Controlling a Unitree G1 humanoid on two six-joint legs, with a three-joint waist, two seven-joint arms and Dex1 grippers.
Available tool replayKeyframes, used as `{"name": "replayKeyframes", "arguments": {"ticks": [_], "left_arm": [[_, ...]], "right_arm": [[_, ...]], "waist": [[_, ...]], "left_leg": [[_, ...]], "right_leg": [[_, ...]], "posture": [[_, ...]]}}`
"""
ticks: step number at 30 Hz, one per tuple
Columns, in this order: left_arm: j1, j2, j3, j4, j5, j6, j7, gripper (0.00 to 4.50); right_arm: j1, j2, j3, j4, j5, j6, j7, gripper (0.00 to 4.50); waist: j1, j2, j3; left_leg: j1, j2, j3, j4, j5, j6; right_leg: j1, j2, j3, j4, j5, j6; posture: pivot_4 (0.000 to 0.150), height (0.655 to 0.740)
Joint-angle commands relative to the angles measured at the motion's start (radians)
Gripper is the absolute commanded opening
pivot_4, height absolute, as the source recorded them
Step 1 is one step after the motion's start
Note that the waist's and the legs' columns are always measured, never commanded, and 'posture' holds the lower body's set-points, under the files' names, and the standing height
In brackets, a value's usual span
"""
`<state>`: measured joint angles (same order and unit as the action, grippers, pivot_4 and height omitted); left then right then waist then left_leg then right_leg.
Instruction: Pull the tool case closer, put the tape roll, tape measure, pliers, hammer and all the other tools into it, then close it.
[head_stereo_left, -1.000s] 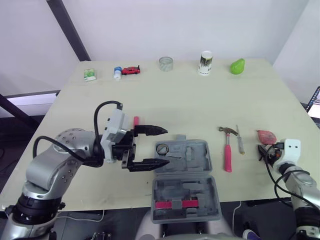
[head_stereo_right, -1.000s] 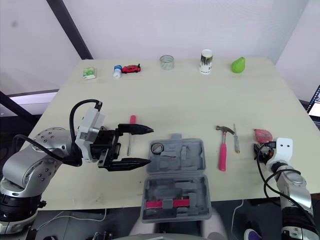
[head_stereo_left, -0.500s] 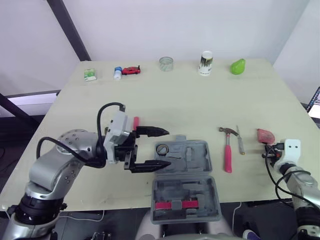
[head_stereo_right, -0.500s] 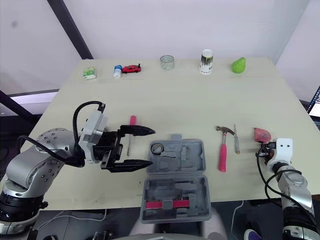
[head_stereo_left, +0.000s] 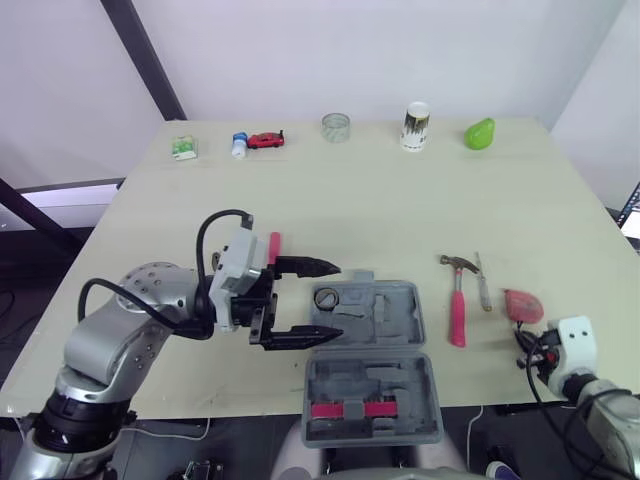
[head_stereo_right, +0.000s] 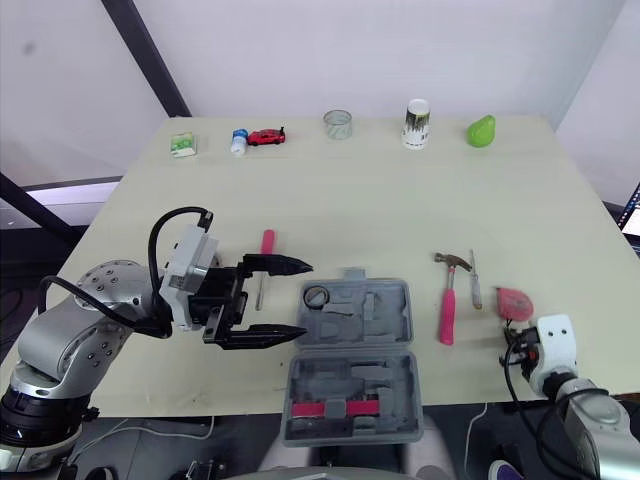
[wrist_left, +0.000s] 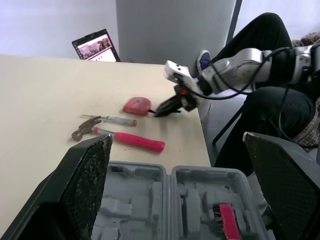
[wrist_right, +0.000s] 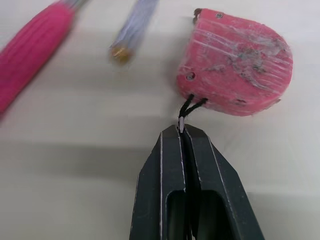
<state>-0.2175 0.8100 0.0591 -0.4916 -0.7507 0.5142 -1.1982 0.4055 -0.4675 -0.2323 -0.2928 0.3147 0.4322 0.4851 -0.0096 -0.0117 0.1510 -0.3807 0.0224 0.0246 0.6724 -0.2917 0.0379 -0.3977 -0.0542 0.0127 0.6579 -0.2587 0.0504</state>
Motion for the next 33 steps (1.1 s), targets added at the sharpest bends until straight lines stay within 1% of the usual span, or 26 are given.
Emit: {"name": "replayKeyframes", "arguments": {"ticks": [1,8,14,17,18,20,21,22,24,25,26,27,30,33], "left_arm": [[-0.016,-0.006,-0.004,-0.019,-0.013,-0.015,-0.013,4.5],[-0.028,-0.008,-0.022,-0.016,-0.011,-0.014,-0.034,4.5],[-0.027,-0.006,-0.025,-0.012,-0.008,-0.015,-0.044,4.5],[-0.019,-0.007,-0.023,-0.01,-0.004,-0.018,-0.048,4.5],[-0.017,-0.009,-0.023,-0.012,-0.006,-0.017,-0.046,4.5],[-0.014,-0.012,-0.021,-0.017,-0.009,-0.014,-0.043,4.5],[-0.013,-0.014,-0.02,-0.018,-0.013,-0.012,-0.04,4.5],[-0.012,-0.014,-0.018,-0.018,-0.013,-0.012,-0.04,4.5],[-0.009,-0.012,-0.016,-0.016,-0.011,-0.015,-0.042,4.5],[-0.007,-0.011,-0.015,-0.016,-0.01,-0.016,-0.044,4.5],[-0.004,-0.011,-0.014,-0.017,-0.01,-0.017,-0.044,4.5],[-0.003,-0.011,-0.012,-0.018,-0.011,-0.016,-0.044,4.5],[0.002,-0.01,-0.007,-0.025,-0.025,-0.013,-0.05,4.5],[0.01,0.02,-0.014,-0.016,-0.011,-0.022,-0.096,4.5]], "right_arm": [[0.069,-0.014,0.019,-0.109,0.01,0.015,0.03,0.06],[0.207,-0.03,0.061,-0.211,0.005,0.016,0.075,0.06],[0.242,-0.061,0.056,-0.232,-0.01,-0.024,0.109,0.06],[0.233,-0.059,0.047,-0.231,-0.009,-0.035,0.102,0.06],[0.226,-0.058,0.036,-0.228,0.006,-0.042,0.11,0.45],[0.235,-0.072,0.02,-0.236,0.034,-0.062,0.155,0.71],[0.244,-0.082,0.014,-0.24,0.039,-0.07,0.173,1.42],[0.266,-0.099,0.006,-0.252,0.062,-0.063,0.209,1.79],[0.304,-0.128,-0.021,-0.267,0.1,-0.06,0.269,2.83],[0.325,-0.146,-0.042,-0.271,0.119,-0.064,0.304,3.43],[0.342,-0.161,-0.069,-0.267,0.136,-0.078,0.339,3.87],[0.355,-0.175,-0.096,-0.259,0.15,-0.09,0.371,4.41],[0.35,-0.204,-0.147,-0.194,0.143,-0.181,0.45,4.41],[0.277,-0.234,-0.158,-0.081,0.108,-0.309,0.523,4.41]], "waist": [[0.0,0.0,0.0],[0.003,-0.001,0.001],[0.002,-0.001,0.001],[0.002,-0.002,0.001],[0.002,-0.002,0.001],[0.002,-0.002,0.001],[0.002,-0.002,0.001],[0.003,-0.002,0.001],[0.008,-0.002,0.001],[0.01,-0.003,0.001],[0.012,-0.003,0.002],[0.013,-0.003,0.002],[0.013,-0.003,0.002],[0.011,-0.005,0.003]], "left_leg": [[0.0,0.0,0.0,0.0,0.0,0.0],[0.0,0.0,0.0,0.0,0.0,0.0],[0.0,0.0,0.001,0.0,0.0,0.0],[0.0,0.0,0.0,0.0,0.0,0.0],[0.0,0.0,0.0,0.0,0.0,0.0],[0.0,0.0,0.0,0.0,0.0,0.0],[0.0,0.0,0.0,0.0,0.0,0.0],[0.0,0.0,0.0,0.0,0.0,0.0],[0.0,0.0,0.0,0.0,0.0,0.0],[0.0,0.0,0.0,0.0,0.0,0.0],[0.0,0.0,0.0,0.0,0.0,0.0],[0.0,0.0,0.0,0.0,0.0,0.0],[0.0,0.0,0.001,0.001,0.0,0.0],[0.001,0.0,0.001,0.001,0.0,0.0]], "right_leg": [[0.0,0.0,0.0,0.0,0.0,0.0],[0.0,0.0,0.0,0.0,0.0,0.0],[0.0,0.0,0.0,-0.001,-0.001,0.0],[0.0,0.001,0.0,-0.001,-0.001,0.0],[0.0,0.001,0.0,-0.001,-0.001,0.0],[0.0,0.001,0.0,-0.001,-0.001,0.0],[0.0,0.0,0.0,-0.001,-0.001,0.0],[0.0,0.0,0.0,-0.001,-0.001,0.0],[0.0,0.0,0.0,-0.001,-0.001,0.0],[0.0,0.0,0.0,-0.001,-0.001,0.0],[0.0,0.0,0.0,-0.001,-0.001,0.0],[0.0,0.0,0.0,-0.001,-0.001,0.0],[0.0,0.0,0.0,-0.001,-0.001,0.0],[0.0,0.001,0.001,-0.001,-0.001,0.0]], "posture": [[0.15,0.74],[0.15,0.74],[0.15,0.74],[0.15,0.74],[0.15,0.74],[0.15,0.74],[0.15,0.74],[0.15,0.74],[0.15,0.74],[0.15,0.74],[0.15,0.74],[0.15,0.74],[0.15,0.74],[0.15,0.74]]}}
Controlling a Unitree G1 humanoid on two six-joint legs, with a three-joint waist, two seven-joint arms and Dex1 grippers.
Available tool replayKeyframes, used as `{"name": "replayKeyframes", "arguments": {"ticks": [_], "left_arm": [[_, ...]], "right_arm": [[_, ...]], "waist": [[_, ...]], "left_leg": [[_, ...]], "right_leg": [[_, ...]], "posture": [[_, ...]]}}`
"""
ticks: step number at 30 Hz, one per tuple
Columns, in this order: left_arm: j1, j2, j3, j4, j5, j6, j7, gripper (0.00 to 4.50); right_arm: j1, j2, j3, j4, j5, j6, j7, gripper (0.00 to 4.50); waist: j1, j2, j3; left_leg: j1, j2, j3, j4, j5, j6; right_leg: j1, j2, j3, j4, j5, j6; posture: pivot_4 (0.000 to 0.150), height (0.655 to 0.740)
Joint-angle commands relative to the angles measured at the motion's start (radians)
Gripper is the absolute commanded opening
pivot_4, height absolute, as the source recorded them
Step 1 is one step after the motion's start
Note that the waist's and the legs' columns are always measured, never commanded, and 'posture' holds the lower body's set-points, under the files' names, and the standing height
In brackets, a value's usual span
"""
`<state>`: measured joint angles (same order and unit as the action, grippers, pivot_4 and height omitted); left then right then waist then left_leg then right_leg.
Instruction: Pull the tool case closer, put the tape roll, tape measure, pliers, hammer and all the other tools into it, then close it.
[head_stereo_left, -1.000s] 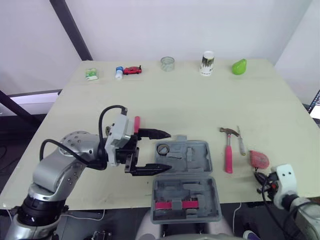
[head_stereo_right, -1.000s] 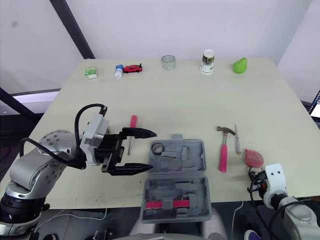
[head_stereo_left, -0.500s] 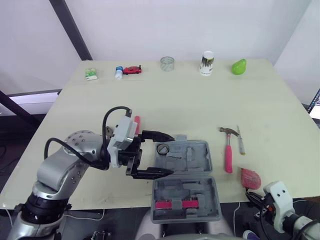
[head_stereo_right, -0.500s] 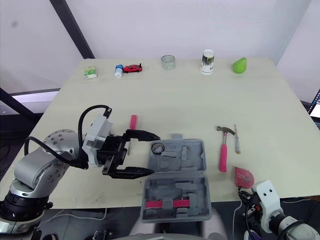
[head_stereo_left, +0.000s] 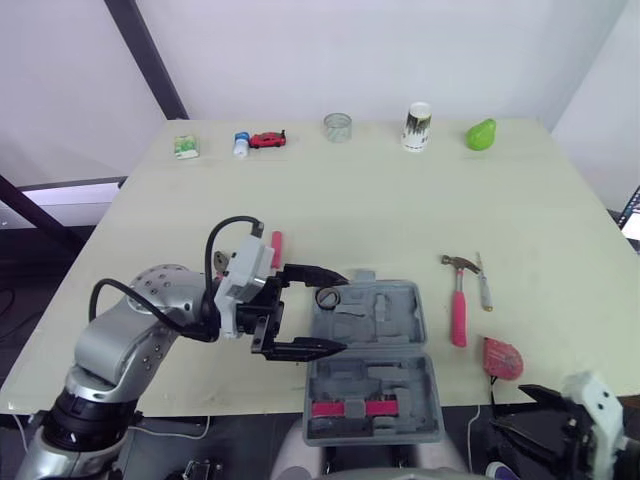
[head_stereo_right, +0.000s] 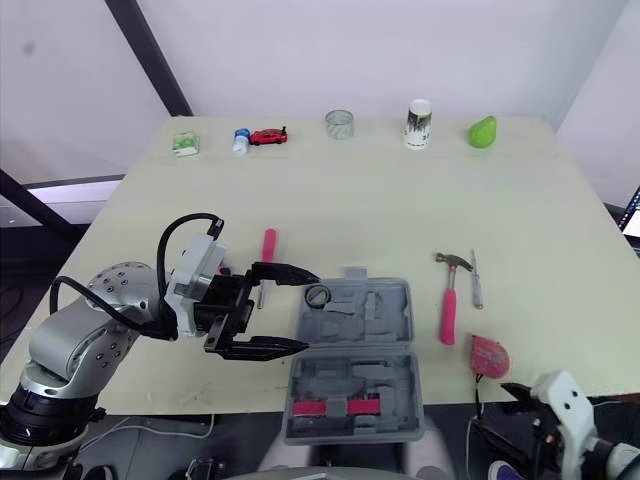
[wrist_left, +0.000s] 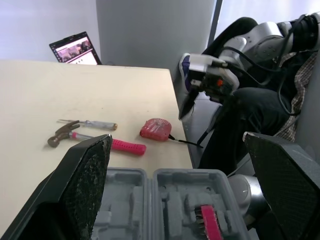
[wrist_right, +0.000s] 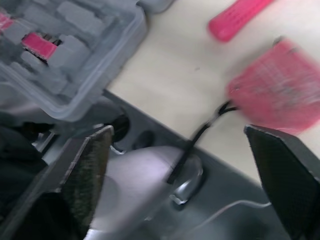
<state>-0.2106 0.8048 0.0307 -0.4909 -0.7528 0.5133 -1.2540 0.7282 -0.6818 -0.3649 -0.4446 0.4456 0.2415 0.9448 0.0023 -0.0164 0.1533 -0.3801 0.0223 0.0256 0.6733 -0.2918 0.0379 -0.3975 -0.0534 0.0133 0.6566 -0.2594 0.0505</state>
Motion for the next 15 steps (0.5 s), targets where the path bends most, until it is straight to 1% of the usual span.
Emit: {"name": "replayKeyframes", "arguments": {"ticks": [1,7,10,15], "left_arm": [[0.002,0.034,0.013,-0.009,-0.005,-0.026,-0.059,4.5],[-0.031,0.052,0.003,0.033,0.002,-0.056,-0.14,4.5],[-0.051,0.037,-0.013,0.035,0.0,-0.067,-0.159,4.5],[-0.064,0.032,-0.026,0.031,0.015,-0.082,-0.166,4.5]], "right_arm": [[-0.084,-0.031,-0.018,0.119,-0.04,-0.169,0.089,4.41],[-0.327,-0.083,0.064,0.441,-0.125,-0.447,0.235,4.41],[-0.449,-0.108,0.118,0.596,-0.127,-0.522,0.334,4.41],[-0.543,-0.116,0.173,0.74,-0.157,-0.593,0.386,4.41]], "waist": [[-0.001,-0.001,0.001],[-0.002,-0.001,0.002],[0.001,-0.001,0.002],[0.003,0.0,0.002]], "left_leg": [[0.0,0.0,0.0,0.0,0.0,0.0],[0.0,0.0,0.0,0.001,0.0,0.0],[0.0,-0.001,0.0,0.001,0.0,0.0],[0.0,0.0,0.0,0.003,0.0,0.0]], "right_leg": [[0.0,0.0,0.0,0.0,0.0,0.0],[0.0,0.001,0.0,0.0,0.0,0.0],[0.001,0.001,-0.001,0.0,0.0,0.0],[0.001,0.001,-0.001,0.001,0.0,0.0]], "posture": [[0.15,0.74],[0.15,0.74],[0.15,0.74],[0.15,0.74]]}}
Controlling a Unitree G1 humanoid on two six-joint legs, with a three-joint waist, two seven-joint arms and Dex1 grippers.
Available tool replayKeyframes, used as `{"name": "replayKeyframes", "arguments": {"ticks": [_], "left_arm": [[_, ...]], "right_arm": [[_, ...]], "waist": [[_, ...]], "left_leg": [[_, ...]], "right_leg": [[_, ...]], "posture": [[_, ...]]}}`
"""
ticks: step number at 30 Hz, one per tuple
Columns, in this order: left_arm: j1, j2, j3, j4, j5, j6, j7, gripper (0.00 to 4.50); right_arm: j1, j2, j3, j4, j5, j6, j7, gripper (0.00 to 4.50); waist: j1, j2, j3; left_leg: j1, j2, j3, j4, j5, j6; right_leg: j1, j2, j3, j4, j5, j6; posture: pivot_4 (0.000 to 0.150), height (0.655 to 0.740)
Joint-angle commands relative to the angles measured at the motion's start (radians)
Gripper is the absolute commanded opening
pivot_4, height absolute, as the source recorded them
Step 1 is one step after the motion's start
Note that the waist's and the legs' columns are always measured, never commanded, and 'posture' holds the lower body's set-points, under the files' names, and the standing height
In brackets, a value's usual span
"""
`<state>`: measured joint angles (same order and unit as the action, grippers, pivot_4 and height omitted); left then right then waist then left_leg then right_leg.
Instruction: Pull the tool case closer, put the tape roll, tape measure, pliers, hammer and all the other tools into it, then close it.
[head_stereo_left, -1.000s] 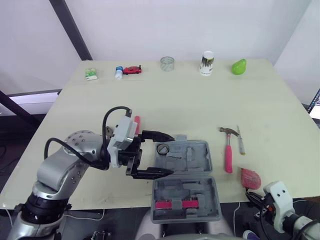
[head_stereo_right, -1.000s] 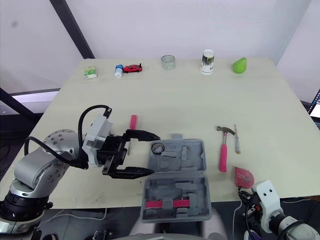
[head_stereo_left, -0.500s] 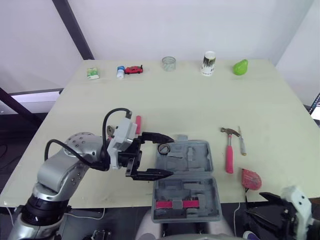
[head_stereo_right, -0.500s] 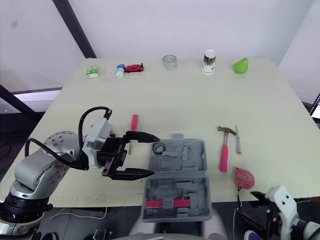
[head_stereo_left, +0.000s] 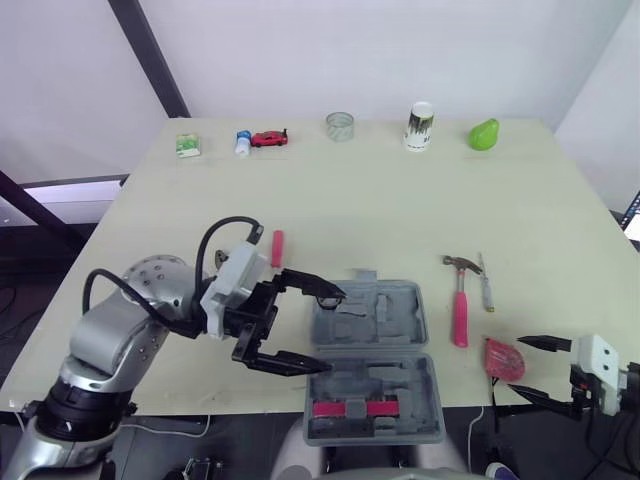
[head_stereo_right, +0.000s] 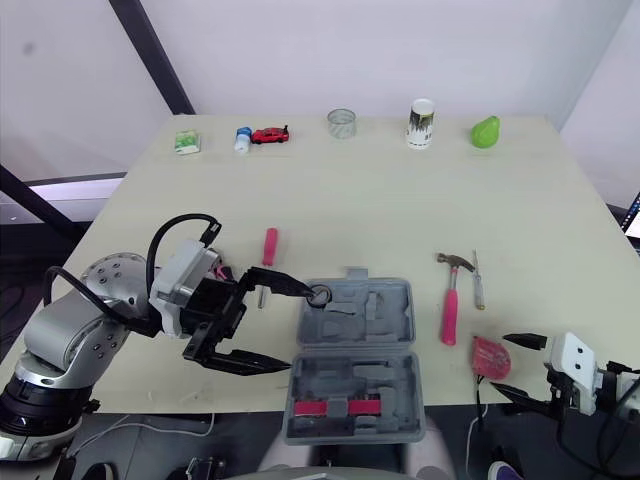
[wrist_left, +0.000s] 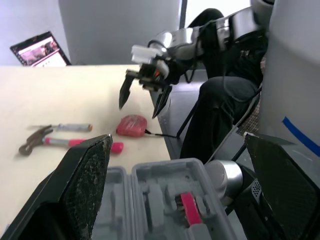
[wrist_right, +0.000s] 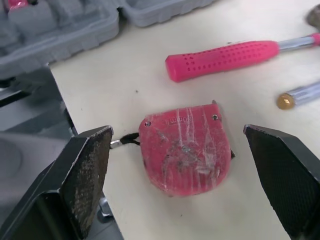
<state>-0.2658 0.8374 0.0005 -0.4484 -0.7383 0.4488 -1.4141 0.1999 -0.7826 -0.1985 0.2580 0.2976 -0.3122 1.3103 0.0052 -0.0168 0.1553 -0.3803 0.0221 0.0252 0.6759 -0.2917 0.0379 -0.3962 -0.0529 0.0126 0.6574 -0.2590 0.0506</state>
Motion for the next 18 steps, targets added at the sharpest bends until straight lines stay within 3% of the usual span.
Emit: {"name": "replayKeyframes", "arguments": {"ticks": [1,18], "left_arm": [[-0.009,-0.002,0.004,-0.013,0.001,-0.018,-0.002,4.5],[0.009,0.014,-0.009,-0.022,0.034,-0.076,-0.051,4.5]], "right_arm": [[-0.033,-0.012,0.014,0.062,-0.016,-0.056,0.019,4.41],[-0.171,-0.001,0.107,0.241,-0.082,-0.15,-0.002,4.41]], "waist": [[0.001,0.0,0.0],[-0.001,0.001,0.0]], "left_leg": [[0.0,0.0,0.0,0.0,0.0,0.0],[0.0,0.0,0.0,0.001,0.0,0.0]], "right_leg": [[0.0,0.0,0.0,0.0,0.0,0.0],[0.0,0.0,0.001,0.001,0.0,0.0]], "posture": [[0.15,0.74],[0.15,0.74]]}}
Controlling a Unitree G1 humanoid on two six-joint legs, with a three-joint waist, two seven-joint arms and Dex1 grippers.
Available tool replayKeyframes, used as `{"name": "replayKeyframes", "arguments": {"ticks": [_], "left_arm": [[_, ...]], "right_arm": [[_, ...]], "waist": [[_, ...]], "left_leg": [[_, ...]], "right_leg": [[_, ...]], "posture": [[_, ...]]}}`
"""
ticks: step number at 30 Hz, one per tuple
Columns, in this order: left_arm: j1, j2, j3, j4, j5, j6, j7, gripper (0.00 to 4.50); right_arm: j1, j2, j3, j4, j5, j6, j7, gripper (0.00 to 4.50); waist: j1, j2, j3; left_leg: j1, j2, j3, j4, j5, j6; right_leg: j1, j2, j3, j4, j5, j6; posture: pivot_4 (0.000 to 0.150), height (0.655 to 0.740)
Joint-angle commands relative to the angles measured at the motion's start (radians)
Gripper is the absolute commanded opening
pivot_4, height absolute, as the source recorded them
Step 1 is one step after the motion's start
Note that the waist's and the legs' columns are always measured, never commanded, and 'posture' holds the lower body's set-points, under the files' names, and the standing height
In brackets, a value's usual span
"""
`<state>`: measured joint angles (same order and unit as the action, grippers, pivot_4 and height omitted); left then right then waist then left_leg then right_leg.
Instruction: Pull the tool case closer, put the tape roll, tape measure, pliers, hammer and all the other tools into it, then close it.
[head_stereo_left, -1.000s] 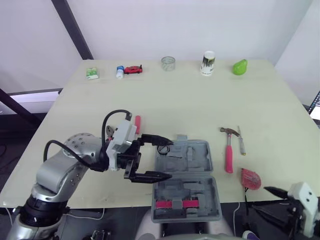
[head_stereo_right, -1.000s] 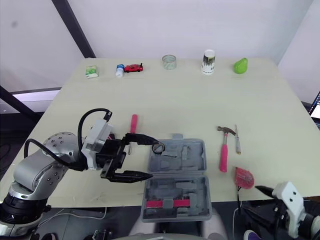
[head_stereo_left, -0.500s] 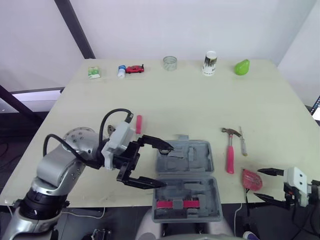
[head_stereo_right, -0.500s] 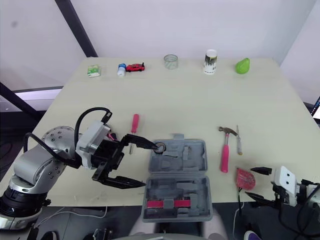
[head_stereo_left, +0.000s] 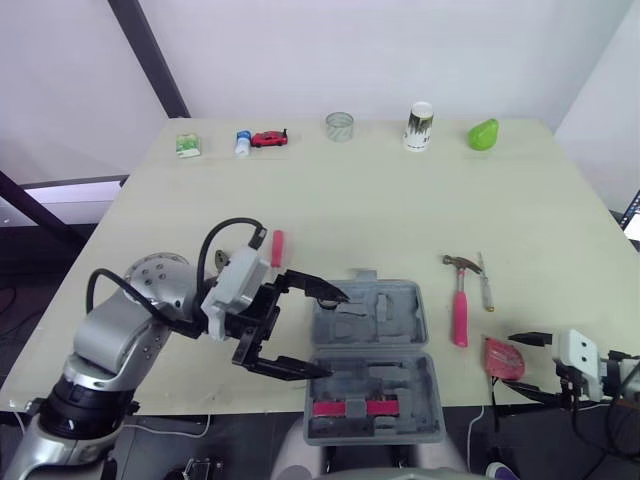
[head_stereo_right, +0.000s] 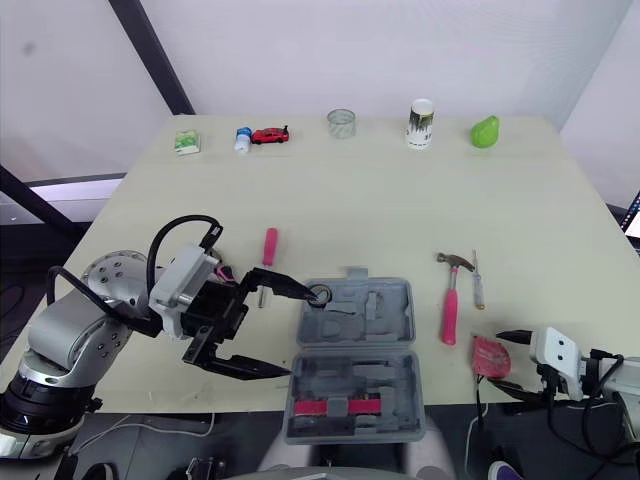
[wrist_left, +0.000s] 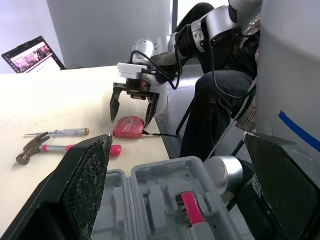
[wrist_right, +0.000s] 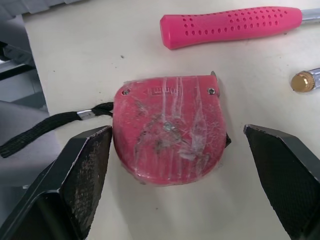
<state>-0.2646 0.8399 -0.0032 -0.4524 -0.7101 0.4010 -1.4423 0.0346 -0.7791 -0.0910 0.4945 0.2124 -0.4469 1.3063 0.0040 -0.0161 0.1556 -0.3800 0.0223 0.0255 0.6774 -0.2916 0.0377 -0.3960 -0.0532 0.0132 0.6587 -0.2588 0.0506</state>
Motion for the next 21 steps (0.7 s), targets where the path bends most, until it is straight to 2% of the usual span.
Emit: {"name": "replayKeyframes", "arguments": {"ticks": [1,4,6,8,9,18,21], "left_arm": [[0.01,0.013,-0.007,-0.014,0.015,-0.038,-0.031,4.5],[0.013,0.013,-0.011,-0.003,0.035,-0.066,-0.047,4.5],[0.014,0.011,-0.011,0.002,0.039,-0.074,-0.051,4.5],[0.018,0.009,-0.013,0.009,0.049,-0.087,-0.059,4.5],[0.02,0.009,-0.013,0.012,0.052,-0.091,-0.061,4.5],[0.043,0.001,0.001,0.033,0.047,-0.107,-0.057,4.5],[0.056,-0.005,0.025,0.043,0.026,-0.092,-0.035,4.5]], "right_arm": [[-0.007,-0.006,0.008,0.007,-0.002,-0.018,0.003,4.41],[-0.011,-0.006,0.016,0.012,-0.003,-0.02,0.002,4.41],[-0.016,-0.005,0.018,0.019,-0.004,-0.023,0.0,3.9],[-0.019,-0.005,0.021,0.026,-0.004,-0.028,0.001,3.14],[-0.02,-0.006,0.022,0.029,-0.004,-0.03,0.001,2.91],[-0.018,-0.025,0.016,0.006,0.012,-0.026,0.006,2.91],[0.005,-0.076,0.011,-0.142,0.023,0.109,-0.001,2.91]], "waist": [[0.0,0.0,0.0],[0.001,0.0,0.0],[0.0,0.0,0.0],[0.0,0.0,0.0],[0.0,0.0,0.0],[-0.006,0.0,0.0],[-0.007,0.003,0.001]], "left_leg": [[0.0,0.0,0.0,0.0,0.0,0.0],[0.0,0.0,0.0,0.0,0.0,0.0],[0.0,0.0,0.0,0.0,0.0,0.0],[0.0,0.0,0.0,0.0,0.0,0.0],[0.0,0.0,0.0,0.0,0.0,0.0],[0.0,0.0,0.0,0.0,0.0,0.0],[0.0,0.0,0.0,0.0,0.0,0.0]], "right_leg": [[0.0,0.0,0.0,0.0,0.0,0.0],[0.0,0.0,0.0,0.0,0.0,0.0],[0.0,0.0,0.0,0.0,0.0,0.0],[0.0,0.0,0.0,0.0,0.0,0.0],[0.0,0.0,0.0,0.0,0.0,0.0],[0.0,0.0,0.0,0.0,0.0,0.0],[0.0,0.0,0.0,0.001,0.0,0.0]], "posture": [[0.15,0.74],[0.15,0.74],[0.15,0.74],[0.15,0.74],[0.15,0.74],[0.15,0.74],[0.15,0.74]]}}
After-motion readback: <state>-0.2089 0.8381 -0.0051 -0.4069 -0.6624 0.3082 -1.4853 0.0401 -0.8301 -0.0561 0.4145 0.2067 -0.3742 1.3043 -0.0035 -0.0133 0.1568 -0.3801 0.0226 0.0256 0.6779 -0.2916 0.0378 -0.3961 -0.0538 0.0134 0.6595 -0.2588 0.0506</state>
